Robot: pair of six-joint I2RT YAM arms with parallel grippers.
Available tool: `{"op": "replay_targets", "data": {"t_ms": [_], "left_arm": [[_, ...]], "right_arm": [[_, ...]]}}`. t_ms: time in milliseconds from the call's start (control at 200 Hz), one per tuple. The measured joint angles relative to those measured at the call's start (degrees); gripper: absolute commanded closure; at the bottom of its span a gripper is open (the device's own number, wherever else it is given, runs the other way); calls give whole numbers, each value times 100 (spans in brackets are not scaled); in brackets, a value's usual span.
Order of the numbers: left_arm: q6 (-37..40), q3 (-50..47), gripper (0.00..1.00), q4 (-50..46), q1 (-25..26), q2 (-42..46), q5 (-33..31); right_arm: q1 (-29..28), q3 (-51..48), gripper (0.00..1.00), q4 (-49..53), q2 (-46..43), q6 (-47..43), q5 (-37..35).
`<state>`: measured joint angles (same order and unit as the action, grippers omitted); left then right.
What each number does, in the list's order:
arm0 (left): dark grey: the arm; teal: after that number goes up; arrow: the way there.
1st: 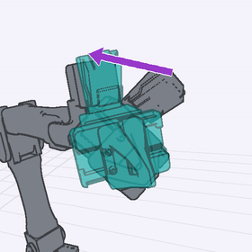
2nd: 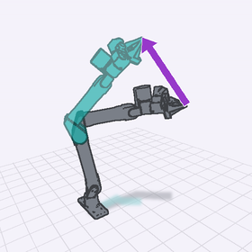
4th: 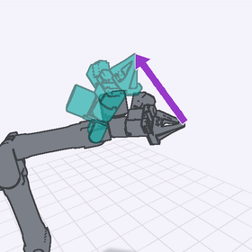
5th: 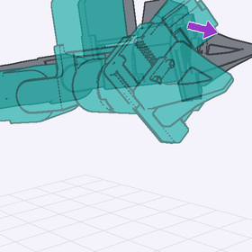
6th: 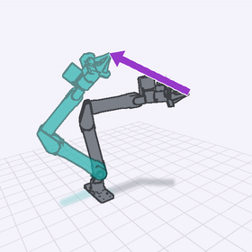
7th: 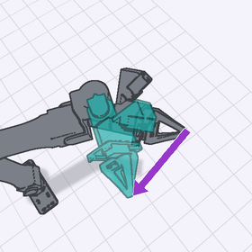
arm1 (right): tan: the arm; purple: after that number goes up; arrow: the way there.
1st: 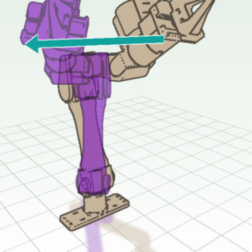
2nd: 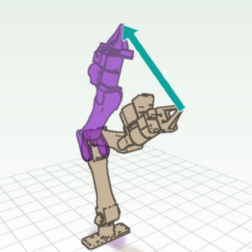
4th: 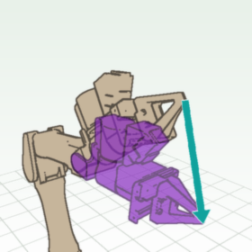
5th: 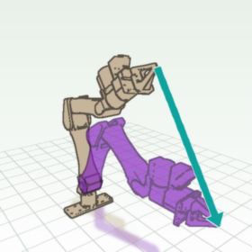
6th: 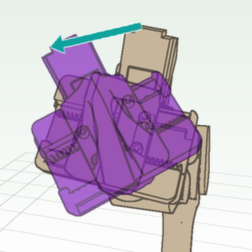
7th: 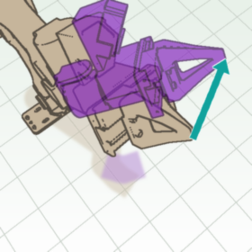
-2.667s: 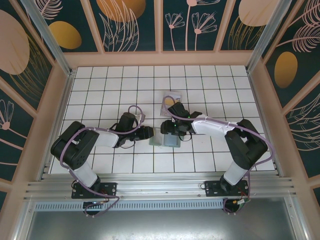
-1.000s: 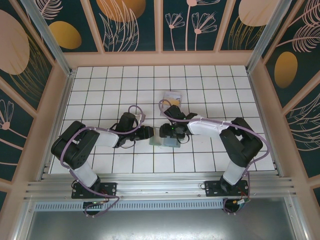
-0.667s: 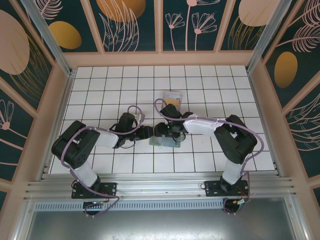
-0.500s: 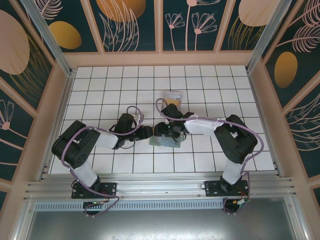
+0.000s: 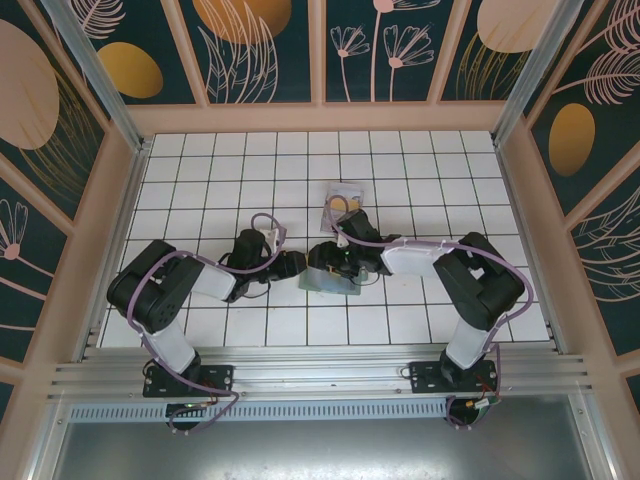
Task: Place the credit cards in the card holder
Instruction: Flip over the card slot on the card holder.
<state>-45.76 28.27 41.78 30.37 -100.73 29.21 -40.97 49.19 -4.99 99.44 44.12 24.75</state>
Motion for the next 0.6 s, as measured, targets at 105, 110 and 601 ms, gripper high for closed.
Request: {"op": "replay_targets", "data": {"t_ms": [105, 110, 601], "left_arm": [[-72, -120, 55, 282, -4, -9, 9], [-79, -127, 54, 295, -4, -9, 9], [-11, -1329, 51, 750, 175, 1075, -817]], "right_arm": [[63, -153, 36, -310, -17, 177, 223], [66, -162, 36, -319, -20, 181, 234], [28, -323, 36, -953, -57, 494, 662]]}}
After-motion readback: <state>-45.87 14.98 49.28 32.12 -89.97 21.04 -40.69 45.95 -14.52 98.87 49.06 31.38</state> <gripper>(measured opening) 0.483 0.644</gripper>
